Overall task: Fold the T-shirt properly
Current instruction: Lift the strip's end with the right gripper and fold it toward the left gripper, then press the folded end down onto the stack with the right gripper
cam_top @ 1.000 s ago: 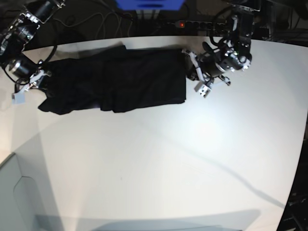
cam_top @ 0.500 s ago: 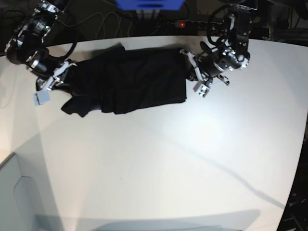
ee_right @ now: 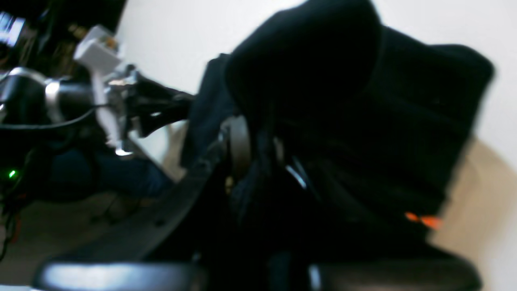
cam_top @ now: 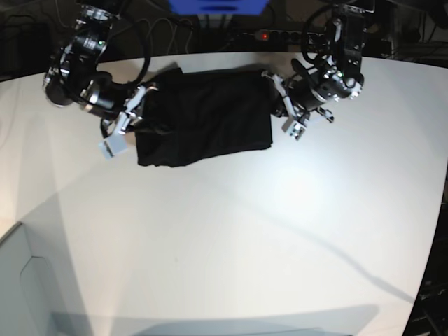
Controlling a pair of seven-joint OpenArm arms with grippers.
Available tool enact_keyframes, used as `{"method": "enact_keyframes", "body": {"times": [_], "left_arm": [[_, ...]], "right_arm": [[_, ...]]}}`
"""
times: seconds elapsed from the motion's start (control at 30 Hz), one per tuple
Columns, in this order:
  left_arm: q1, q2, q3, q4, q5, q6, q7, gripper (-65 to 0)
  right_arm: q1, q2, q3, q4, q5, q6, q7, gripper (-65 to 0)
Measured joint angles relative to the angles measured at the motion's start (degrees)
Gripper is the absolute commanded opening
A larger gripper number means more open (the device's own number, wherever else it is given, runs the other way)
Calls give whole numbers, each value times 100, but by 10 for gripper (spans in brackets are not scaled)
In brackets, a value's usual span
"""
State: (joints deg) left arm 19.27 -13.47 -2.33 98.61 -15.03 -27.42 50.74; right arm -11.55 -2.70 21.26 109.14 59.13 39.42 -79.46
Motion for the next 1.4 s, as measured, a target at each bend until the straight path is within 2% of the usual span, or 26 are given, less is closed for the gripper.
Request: {"method": "enact_keyframes", "body": {"times": [0.13, 0.2, 0.3, 0.47, 0.67, 0.8, 0.9, 1.1, 1.4], "left_arm": [[9, -2, 0, 0, -7, 0, -4, -628], [11, 0, 0, 0, -4, 0, -7, -628], [31, -2, -7, 2, -2, 0, -28, -628], [39, -2, -7, 2, -7, 0, -28, -628], [74, -2, -11, 13, -15, 0, -48, -628], [83, -2, -11, 13, -17, 0, -46, -628], [83, -2, -17, 13, -17, 0, -48, -628], [87, -2, -20, 13, -20, 0, -46, -628], [87, -2, -20, 17, -22, 0, -35, -628]], "right_arm": [[4, 0, -291, 0, 0, -24, 306, -650], [-9, 2, -457, -2, -4, -466, 415, -650], [-9, 20, -710, -9, -24, -651, 581, -650], [-9, 15, -1137, -17, -116, -673, 870, -650], [-9, 15, -1722, -46, -1235, -691, 1213, -650], [22, 15, -2120, -549, -1617, -693, 1641, -650], [46, 17, -2277, -1060, -1661, -737, 1923, -650], [260, 33, -2382, -1663, -1674, -737, 2020, -650], [326, 33, -2391, -1690, -1672, -737, 2020, -419]]}}
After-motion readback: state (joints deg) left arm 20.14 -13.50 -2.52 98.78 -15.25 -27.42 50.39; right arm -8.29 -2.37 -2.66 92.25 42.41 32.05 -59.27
